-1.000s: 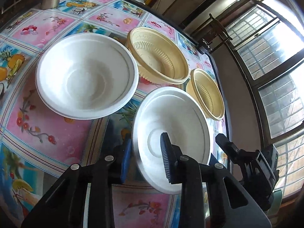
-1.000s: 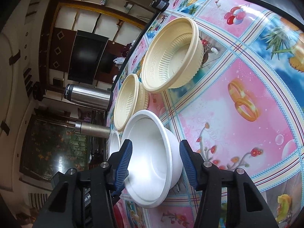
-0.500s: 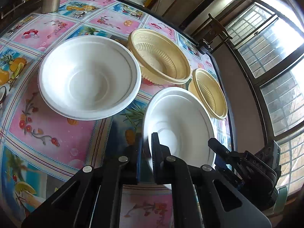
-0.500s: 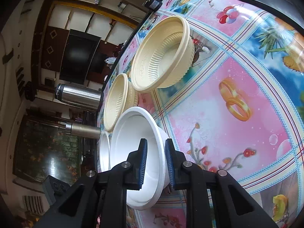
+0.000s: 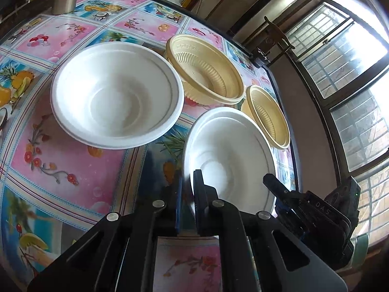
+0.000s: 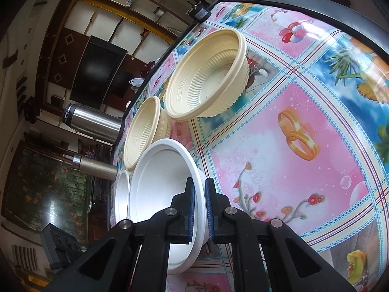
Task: Organize plates and bowls
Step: 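Lift the white bowl and carry it toward the red plate stack, then lower the white bowl onto the red plates and open both grippers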
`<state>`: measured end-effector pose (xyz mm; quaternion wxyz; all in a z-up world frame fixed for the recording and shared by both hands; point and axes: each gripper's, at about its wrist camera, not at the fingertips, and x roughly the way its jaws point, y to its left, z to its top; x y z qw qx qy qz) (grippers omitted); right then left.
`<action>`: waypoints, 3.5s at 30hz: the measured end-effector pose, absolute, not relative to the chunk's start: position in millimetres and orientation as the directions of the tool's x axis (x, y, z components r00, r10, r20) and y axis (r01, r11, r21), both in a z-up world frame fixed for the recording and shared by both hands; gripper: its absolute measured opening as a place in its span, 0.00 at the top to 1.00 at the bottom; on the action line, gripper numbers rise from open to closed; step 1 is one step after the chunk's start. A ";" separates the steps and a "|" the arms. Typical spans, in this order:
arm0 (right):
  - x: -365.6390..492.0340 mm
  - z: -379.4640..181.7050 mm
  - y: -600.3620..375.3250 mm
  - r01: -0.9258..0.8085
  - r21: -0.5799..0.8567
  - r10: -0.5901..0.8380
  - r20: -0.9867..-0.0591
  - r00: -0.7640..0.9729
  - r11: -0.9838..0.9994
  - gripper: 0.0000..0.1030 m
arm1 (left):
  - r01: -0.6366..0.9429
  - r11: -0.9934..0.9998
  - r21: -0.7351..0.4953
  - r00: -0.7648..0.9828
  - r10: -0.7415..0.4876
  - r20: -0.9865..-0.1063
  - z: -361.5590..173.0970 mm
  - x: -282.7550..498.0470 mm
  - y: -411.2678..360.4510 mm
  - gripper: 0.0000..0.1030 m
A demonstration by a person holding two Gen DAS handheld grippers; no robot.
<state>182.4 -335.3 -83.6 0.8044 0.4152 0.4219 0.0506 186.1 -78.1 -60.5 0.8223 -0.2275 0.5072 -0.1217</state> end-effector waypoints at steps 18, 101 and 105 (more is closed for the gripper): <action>120.0 -82.8 -277.5 0.168 0.691 0.381 -0.565 0.732 0.703 0.92 | -0.045 0.866 -0.498 0.457 -0.426 -0.781 -61.3 129.4 -23.8 0.94; 55.2 -31.7 63.9 -0.404 0.433 0.592 -0.628 0.506 0.806 0.92 | -0.296 0.894 -0.338 0.668 -0.059 -0.742 -35.2 -20.4 248.4 0.92; 55.2 -37.6 69.8 -0.397 0.414 0.572 -0.645 0.506 0.819 0.92 | -0.299 0.898 -0.323 0.649 -0.057 -0.758 -41.0 -18.4 249.9 0.92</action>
